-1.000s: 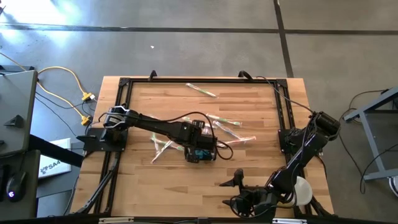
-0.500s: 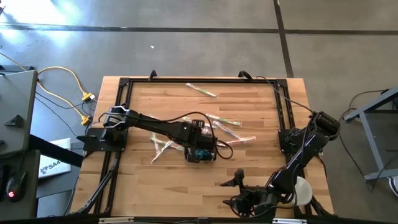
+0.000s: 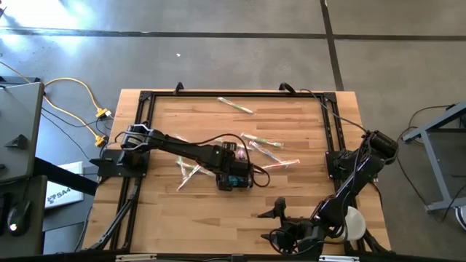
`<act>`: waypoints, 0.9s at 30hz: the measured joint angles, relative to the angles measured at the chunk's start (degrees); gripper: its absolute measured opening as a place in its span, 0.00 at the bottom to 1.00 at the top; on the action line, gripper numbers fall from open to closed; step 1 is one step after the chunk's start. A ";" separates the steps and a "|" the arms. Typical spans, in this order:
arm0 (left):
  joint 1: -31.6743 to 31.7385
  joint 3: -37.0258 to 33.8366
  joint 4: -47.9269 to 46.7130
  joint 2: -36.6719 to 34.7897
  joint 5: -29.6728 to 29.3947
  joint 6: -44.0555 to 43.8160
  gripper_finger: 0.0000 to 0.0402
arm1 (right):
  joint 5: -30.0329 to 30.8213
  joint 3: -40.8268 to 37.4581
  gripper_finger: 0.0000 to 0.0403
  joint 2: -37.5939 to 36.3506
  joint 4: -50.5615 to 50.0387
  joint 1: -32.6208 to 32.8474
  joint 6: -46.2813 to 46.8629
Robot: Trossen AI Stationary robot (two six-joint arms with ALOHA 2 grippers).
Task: Pick & Place toothbrushing station
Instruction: Put the mouthwash into the wire organizer
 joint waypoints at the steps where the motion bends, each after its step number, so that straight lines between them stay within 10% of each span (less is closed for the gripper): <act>1: 0.00 -0.01 0.04 0.01 0.01 0.02 0.00 | 0.00 0.00 0.77 -0.01 0.01 0.00 0.00; 27: -1.92 -0.06 0.83 -0.02 0.31 0.10 0.00 | 0.09 0.00 0.77 0.00 0.20 0.00 -0.20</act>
